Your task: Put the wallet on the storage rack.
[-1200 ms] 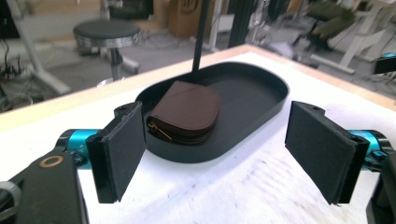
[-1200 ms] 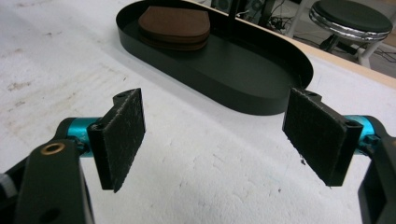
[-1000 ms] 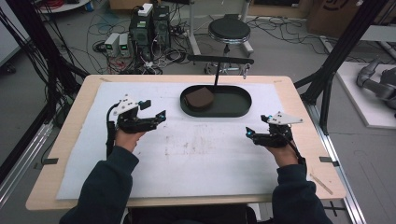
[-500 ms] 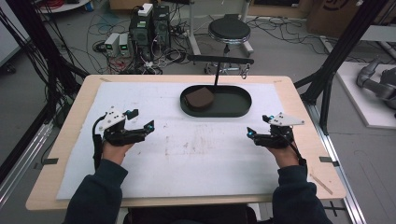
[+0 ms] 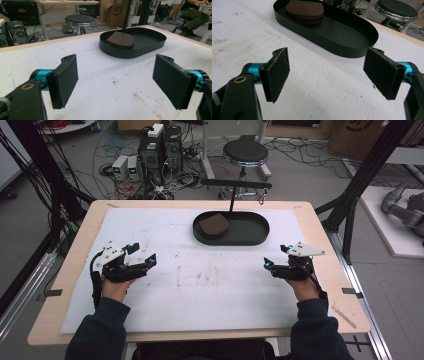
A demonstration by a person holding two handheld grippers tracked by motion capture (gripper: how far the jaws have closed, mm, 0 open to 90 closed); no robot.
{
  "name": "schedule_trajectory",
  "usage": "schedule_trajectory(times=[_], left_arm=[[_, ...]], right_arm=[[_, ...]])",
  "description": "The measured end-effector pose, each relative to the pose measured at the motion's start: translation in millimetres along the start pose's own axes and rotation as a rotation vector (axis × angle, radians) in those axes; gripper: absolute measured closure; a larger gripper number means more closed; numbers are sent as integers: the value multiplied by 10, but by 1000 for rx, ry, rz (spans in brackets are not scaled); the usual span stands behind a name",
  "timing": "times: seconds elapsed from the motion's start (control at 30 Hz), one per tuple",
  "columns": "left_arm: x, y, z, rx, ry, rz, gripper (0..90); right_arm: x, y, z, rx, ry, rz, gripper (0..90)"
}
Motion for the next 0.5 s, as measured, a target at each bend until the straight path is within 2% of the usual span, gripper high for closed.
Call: schedule_trajectory(times=[0.1, 0.3, 0.5], left_arm=[[-2, -24, -18, 4, 8, -6, 203], [-103, -87, -22, 23, -27, 4, 203], [-122, -100, -16, 28, -35, 9, 203]], right_arm=[[2, -6, -4, 1, 3, 1, 215], [-2, -13, 16, 0, -2, -11, 214], [-19, -31, 53, 5, -16, -12, 214]])
Point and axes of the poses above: each handheld gripper's, and its own axes: z roughly forward along the jaws, x roughly out of its top, y roughly to its right, the point moved 7 cm from there along z, roughly forward along the jaws, and after that the axes turned 5 degrees about x, right-handed, at the moved point
